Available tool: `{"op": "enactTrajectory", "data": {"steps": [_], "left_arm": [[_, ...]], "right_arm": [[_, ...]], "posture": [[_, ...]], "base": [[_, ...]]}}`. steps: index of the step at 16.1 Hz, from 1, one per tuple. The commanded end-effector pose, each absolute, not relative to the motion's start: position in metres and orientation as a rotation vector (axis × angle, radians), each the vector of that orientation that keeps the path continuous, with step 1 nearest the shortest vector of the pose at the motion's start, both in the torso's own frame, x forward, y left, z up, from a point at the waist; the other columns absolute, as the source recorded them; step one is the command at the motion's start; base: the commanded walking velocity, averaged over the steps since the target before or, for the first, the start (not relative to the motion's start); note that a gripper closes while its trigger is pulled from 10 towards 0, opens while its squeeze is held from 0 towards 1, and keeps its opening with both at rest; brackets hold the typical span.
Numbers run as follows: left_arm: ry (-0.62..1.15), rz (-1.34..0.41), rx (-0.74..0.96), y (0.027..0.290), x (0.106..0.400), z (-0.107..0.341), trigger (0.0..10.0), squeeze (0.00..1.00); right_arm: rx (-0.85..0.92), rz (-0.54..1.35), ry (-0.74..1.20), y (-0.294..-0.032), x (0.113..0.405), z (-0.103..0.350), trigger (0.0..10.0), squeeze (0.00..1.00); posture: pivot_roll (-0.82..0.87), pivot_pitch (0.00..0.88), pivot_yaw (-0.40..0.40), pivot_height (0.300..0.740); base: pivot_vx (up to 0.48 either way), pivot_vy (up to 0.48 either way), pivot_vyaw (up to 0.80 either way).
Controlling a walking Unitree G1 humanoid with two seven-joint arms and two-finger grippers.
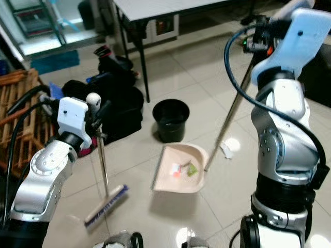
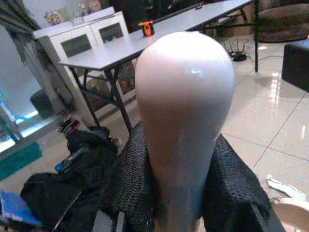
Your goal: Sweep floor
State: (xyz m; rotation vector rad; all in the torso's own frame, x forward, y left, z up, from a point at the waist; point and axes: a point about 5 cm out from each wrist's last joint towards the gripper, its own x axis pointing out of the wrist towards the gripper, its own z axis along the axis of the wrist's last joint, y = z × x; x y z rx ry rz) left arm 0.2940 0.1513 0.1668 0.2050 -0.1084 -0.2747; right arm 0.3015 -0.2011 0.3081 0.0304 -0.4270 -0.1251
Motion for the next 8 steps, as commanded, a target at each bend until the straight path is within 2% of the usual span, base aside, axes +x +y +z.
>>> {"op": "enactTrajectory", "data": {"steps": [1, 8], "left_arm": [[-0.144, -0.254, 0.234, 0.1548, 0.2964, 0.1749, 10.0, 0.0], [-0.146, -0.255, 0.24, 0.1537, 0.2954, 0.1739, 10.0, 0.0]], "right_arm": [[0.044, -0.113, -0.474, -0.1996, 0.2999, 0.3196, 10.0, 0.0], [0.053, -0.101, -0.501, -0.1996, 0.3027, 0.3283, 10.0, 0.0]], "posture": [[-0.06, 0.099, 0.078, 0.74], [-0.06, 0.09, 0.066, 0.74]], "base": [[0.352, 0.0, 0.0], [0.376, 0.0, 0.0]]}}
